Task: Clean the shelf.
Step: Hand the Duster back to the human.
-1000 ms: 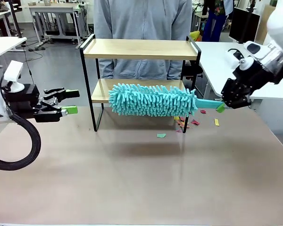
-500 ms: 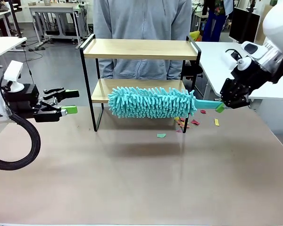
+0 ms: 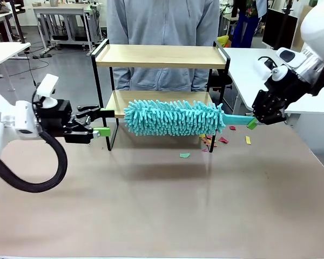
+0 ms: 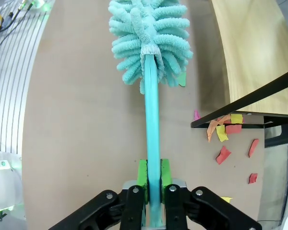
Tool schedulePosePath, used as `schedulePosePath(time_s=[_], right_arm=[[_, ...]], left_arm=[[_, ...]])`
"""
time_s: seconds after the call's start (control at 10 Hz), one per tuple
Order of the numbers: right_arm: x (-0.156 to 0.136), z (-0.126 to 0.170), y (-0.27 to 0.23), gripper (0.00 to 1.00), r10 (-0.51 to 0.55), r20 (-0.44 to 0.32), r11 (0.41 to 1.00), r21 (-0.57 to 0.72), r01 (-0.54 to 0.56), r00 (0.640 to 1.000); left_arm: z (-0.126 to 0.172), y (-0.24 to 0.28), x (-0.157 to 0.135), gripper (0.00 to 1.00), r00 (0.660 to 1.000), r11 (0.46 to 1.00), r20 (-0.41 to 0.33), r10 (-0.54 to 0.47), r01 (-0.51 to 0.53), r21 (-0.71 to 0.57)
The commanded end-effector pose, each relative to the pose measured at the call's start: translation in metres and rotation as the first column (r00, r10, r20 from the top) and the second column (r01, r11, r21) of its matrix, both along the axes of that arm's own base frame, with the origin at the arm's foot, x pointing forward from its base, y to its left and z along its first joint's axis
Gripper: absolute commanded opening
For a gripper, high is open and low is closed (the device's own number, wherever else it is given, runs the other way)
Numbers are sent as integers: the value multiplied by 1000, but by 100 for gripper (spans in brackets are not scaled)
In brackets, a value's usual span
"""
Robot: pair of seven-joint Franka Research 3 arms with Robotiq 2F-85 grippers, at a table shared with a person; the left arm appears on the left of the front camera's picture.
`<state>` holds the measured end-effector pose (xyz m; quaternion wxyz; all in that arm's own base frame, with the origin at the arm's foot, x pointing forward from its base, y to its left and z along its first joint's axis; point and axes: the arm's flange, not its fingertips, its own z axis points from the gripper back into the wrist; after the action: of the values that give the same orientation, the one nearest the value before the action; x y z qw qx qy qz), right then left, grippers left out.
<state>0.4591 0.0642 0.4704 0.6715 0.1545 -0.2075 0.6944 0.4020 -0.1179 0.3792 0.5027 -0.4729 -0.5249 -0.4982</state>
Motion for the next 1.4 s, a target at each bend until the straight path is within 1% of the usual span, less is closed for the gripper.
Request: schedulePosePath(time_s=[0.0, 0.3, 0.5, 0.7, 0.8, 1.1, 1.2, 1.3], right_arm=[[0, 0, 0, 13, 0, 1, 1000, 23, 0, 1000], [0, 0, 0, 13, 0, 1, 1000, 23, 0, 1000], [0, 0, 0, 13, 0, 1, 1000, 23, 0, 1000], [0, 0, 0, 13, 0, 1, 1000, 23, 0, 1000], [0, 0, 0, 13, 0, 1, 1000, 23, 0, 1000], [0, 0, 0, 13, 0, 1, 1000, 23, 0, 1000], [0, 0, 0, 13, 0, 1, 1000, 23, 0, 1000], [0, 0, 0, 13, 0, 1, 1000, 23, 0, 1000]], left_arm=[[-5, -16, 24, 100, 1000, 1000, 5, 29, -29, 5], [-7, -39, 40, 100, 998, 998, 0, 60, -60, 9], [-10, -53, 47, 100, 999, 999, -18, 42, -41, 22], [-9, -68, 51, 100, 999, 1000, -48, 1, 0, 28], [-9, -77, 53, 100, 999, 999, -47, 7, -6, 39], [-15, -100, 57, 100, 998, 998, -57, -27, 30, 52], [-14, -103, 58, 100, 998, 999, -50, -32, 34, 41], [-13, -103, 58, 92, 998, 998, -49, -38, 41, 46]])
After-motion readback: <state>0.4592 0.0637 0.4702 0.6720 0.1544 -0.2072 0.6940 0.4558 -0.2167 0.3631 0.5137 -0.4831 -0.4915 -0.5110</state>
